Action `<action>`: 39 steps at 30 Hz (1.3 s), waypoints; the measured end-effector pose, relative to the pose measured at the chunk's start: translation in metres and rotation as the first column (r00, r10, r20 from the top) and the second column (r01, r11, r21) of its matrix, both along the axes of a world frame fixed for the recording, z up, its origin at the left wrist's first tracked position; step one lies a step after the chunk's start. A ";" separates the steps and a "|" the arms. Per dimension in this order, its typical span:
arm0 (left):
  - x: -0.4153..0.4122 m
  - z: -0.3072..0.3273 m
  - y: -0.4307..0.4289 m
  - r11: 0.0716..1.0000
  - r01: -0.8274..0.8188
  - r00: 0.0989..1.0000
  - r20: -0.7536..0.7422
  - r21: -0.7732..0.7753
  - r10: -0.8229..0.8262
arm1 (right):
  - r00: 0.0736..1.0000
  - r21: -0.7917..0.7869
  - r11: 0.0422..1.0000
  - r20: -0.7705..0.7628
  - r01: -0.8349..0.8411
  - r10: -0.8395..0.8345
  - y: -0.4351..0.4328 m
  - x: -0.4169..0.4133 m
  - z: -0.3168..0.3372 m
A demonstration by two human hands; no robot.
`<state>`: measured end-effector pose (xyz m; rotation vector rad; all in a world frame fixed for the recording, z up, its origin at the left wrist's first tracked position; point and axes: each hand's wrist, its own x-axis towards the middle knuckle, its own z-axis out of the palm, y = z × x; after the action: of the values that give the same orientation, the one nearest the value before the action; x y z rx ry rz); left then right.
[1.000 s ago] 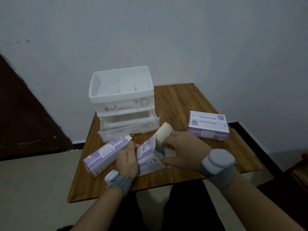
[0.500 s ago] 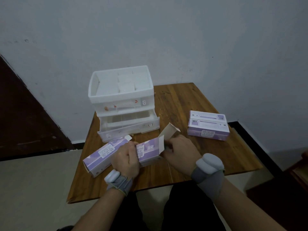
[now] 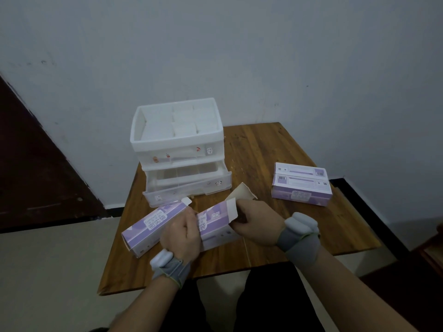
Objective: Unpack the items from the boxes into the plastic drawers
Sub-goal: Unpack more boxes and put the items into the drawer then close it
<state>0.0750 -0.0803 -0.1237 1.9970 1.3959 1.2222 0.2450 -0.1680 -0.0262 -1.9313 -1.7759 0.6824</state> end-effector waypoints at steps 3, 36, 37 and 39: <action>0.000 0.003 0.000 0.999 -0.020 0.999 0.026 -0.043 0.021 | 0.998 0.027 0.998 -0.039 -0.053 0.054 0.004 0.002 -0.001; -0.015 0.017 0.012 0.950 0.088 0.913 -0.405 0.300 0.043 | 0.797 0.055 0.994 -0.602 0.097 -0.044 0.012 0.010 -0.038; -0.015 0.016 0.012 0.942 0.114 0.894 -0.445 0.315 0.041 | 0.801 0.056 0.993 -0.596 0.105 -0.051 0.013 0.010 -0.038; -0.015 0.015 0.011 0.943 0.108 0.889 -0.455 0.315 0.050 | 0.807 0.061 0.992 -0.587 0.113 -0.056 0.014 0.010 -0.038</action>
<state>0.0605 -0.0698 -0.1083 2.6711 1.4245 1.0684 0.2553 -0.1541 -0.0641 -1.4976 -1.2963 1.0115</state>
